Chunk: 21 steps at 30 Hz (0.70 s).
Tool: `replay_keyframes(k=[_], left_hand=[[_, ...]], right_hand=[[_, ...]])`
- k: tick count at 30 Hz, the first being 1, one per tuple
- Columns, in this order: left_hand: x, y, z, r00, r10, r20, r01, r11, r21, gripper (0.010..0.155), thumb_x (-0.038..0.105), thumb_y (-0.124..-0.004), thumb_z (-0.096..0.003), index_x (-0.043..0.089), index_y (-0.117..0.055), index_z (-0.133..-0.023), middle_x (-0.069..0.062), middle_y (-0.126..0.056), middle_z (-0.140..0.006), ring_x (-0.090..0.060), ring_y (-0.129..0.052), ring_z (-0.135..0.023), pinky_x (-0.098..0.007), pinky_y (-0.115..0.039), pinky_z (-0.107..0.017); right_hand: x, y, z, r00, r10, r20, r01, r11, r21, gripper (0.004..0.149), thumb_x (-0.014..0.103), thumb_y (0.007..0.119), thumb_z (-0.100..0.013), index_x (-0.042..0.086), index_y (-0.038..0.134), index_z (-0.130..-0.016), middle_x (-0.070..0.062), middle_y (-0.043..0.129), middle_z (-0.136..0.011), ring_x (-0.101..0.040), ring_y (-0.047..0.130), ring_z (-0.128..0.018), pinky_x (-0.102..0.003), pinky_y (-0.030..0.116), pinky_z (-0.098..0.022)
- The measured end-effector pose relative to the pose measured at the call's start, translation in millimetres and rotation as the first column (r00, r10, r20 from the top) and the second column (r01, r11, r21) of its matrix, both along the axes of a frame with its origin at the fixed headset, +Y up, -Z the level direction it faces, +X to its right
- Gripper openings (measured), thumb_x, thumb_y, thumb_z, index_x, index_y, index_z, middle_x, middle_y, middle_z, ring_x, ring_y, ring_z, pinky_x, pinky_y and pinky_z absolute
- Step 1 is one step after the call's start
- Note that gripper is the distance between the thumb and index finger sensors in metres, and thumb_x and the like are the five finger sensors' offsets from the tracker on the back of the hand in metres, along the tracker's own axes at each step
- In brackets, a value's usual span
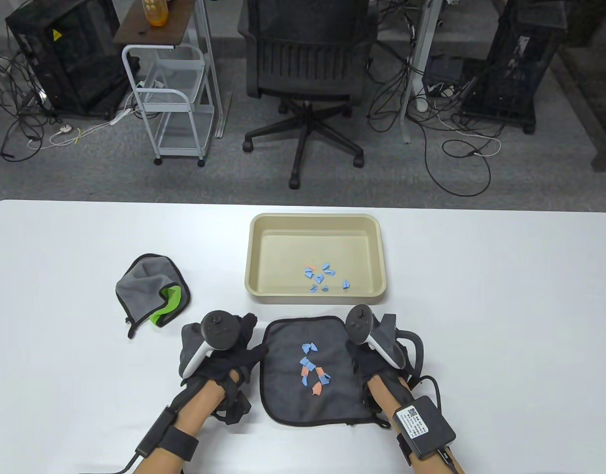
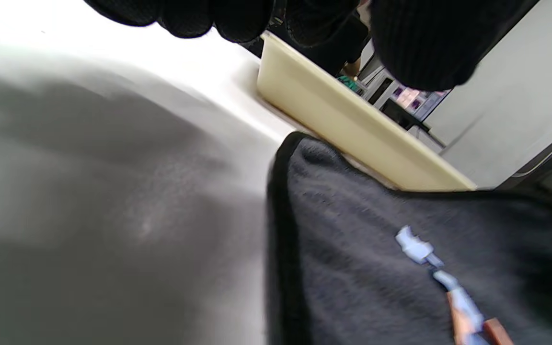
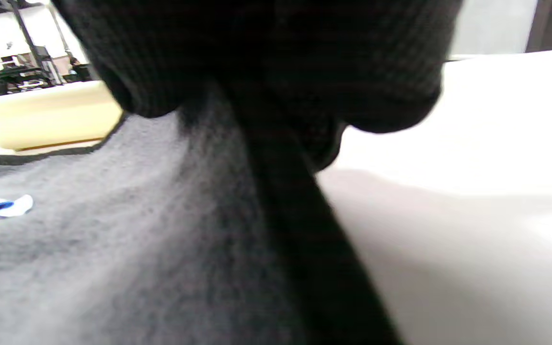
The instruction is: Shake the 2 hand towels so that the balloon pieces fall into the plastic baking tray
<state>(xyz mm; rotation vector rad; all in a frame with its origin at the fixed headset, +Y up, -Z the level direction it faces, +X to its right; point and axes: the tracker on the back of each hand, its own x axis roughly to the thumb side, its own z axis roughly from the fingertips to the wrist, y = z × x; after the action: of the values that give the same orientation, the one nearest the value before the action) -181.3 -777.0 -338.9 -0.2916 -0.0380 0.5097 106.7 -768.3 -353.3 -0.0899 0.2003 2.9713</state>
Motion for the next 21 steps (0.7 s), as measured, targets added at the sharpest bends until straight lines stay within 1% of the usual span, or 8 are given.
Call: replay_keyframes(k=[3, 6, 10, 12, 13, 15, 21], left_hand=[[13, -5, -4, 0.994, -0.112, -0.006, 0.112, 0.994, -0.012, 0.083, 0.056, -0.077, -0.0356, 0.033, -0.037, -0.105, -0.008, -0.030, -0.108, -0.040, -0.048, -0.090, -0.055, -0.049, -0.066], [23, -10, -9, 0.982, -0.185, -0.020, 0.185, 0.983, -0.019, 0.086, 0.055, -0.079, -0.0345, 0.033, -0.035, -0.105, -0.006, -0.031, -0.106, -0.037, -0.050, -0.084, -0.053, -0.050, -0.063], [26, -19, -12, 0.959, -0.281, -0.039, 0.279, 0.959, -0.056, 0.086, 0.053, -0.081, -0.0345, 0.032, -0.036, -0.105, -0.005, -0.034, -0.104, -0.036, -0.053, -0.080, -0.052, -0.051, -0.061], [23, -23, -14, 0.959, -0.280, -0.047, 0.276, 0.958, -0.077, 0.086, 0.052, -0.081, -0.0343, 0.031, -0.037, -0.105, -0.006, -0.036, -0.104, -0.037, -0.054, -0.079, -0.053, -0.052, -0.061], [21, -25, -15, 0.967, -0.250, -0.047, 0.245, 0.965, -0.093, 0.085, 0.052, -0.081, -0.0342, 0.032, -0.038, -0.105, -0.005, -0.036, -0.103, -0.037, -0.054, -0.079, -0.052, -0.052, -0.060], [19, -25, -17, 0.973, -0.224, -0.057, 0.217, 0.970, -0.109, 0.084, 0.050, -0.083, -0.0332, 0.033, -0.043, -0.104, -0.005, -0.036, -0.103, -0.037, -0.054, -0.078, -0.053, -0.051, -0.060], [19, -23, -24, 0.975, -0.204, -0.088, 0.188, 0.969, -0.158, 0.080, 0.046, -0.088, -0.0309, 0.041, -0.048, -0.099, -0.004, -0.033, -0.105, -0.037, -0.053, -0.079, -0.054, -0.050, -0.061]], right_hand=[[-3, 2, 1, 0.999, -0.035, -0.026, 0.035, 0.999, -0.015, 0.040, 0.039, 0.083, -0.039, 0.032, 0.074, -0.078, 0.002, 0.094, -0.077, -0.004, 0.106, -0.037, -0.018, 0.092, -0.019], [-3, 3, 2, 0.998, -0.061, -0.031, 0.060, 0.998, -0.024, 0.041, 0.037, 0.084, -0.039, 0.032, 0.074, -0.078, 0.002, 0.094, -0.077, -0.002, 0.106, -0.035, -0.016, 0.092, -0.018], [1, 2, 0, 0.997, -0.074, -0.028, 0.073, 0.997, -0.035, 0.041, 0.037, 0.084, -0.038, 0.032, 0.074, -0.078, 0.002, 0.094, -0.077, -0.001, 0.106, -0.035, -0.015, 0.093, -0.018], [4, 2, -1, 0.996, -0.088, -0.020, 0.087, 0.995, -0.041, 0.041, 0.037, 0.084, -0.038, 0.032, 0.075, -0.078, 0.002, 0.094, -0.078, -0.001, 0.106, -0.036, -0.015, 0.093, -0.018], [5, 2, -2, 0.995, -0.095, -0.017, 0.094, 0.995, -0.043, 0.041, 0.037, 0.084, -0.038, 0.032, 0.075, -0.078, 0.002, 0.094, -0.078, -0.002, 0.106, -0.036, -0.015, 0.093, -0.018], [8, 1, -3, 0.995, -0.101, -0.011, 0.101, 0.994, -0.052, 0.041, 0.038, 0.084, -0.038, 0.032, 0.075, -0.077, 0.002, 0.094, -0.077, -0.002, 0.106, -0.036, -0.016, 0.093, -0.018], [14, -1, -4, 0.993, -0.120, -0.001, 0.120, 0.991, -0.066, 0.041, 0.038, 0.085, -0.038, 0.033, 0.075, -0.077, 0.003, 0.095, -0.077, -0.003, 0.107, -0.035, -0.017, 0.092, -0.018]])
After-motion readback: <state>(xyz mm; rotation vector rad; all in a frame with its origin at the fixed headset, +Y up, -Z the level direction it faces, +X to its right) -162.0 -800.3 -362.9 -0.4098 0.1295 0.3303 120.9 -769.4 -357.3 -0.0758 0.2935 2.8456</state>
